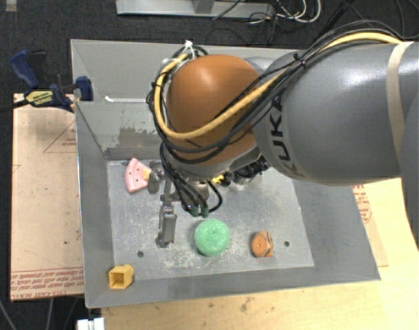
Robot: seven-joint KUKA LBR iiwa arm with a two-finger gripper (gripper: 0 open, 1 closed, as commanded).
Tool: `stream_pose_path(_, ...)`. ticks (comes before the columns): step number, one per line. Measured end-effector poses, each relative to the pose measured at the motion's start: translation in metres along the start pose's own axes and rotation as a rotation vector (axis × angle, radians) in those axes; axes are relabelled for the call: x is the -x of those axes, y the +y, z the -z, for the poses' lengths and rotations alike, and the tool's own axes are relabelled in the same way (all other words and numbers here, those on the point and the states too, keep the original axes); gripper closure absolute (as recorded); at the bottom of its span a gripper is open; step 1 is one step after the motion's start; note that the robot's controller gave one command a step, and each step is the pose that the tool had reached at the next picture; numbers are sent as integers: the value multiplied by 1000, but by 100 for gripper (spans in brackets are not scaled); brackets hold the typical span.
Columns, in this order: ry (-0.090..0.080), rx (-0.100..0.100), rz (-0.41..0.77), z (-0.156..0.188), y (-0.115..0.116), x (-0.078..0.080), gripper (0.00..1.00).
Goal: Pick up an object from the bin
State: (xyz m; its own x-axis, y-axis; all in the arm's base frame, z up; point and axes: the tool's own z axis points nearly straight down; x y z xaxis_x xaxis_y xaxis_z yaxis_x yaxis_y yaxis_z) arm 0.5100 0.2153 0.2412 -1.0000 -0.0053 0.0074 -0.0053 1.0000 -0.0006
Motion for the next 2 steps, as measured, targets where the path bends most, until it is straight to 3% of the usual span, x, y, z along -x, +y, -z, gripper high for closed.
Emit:
stream_pose_path(1, -8, 2, -5, 5, -1, 2, 0)
stream_pose_path(2, -12, 3, 74, -40, -22, 7, 0)
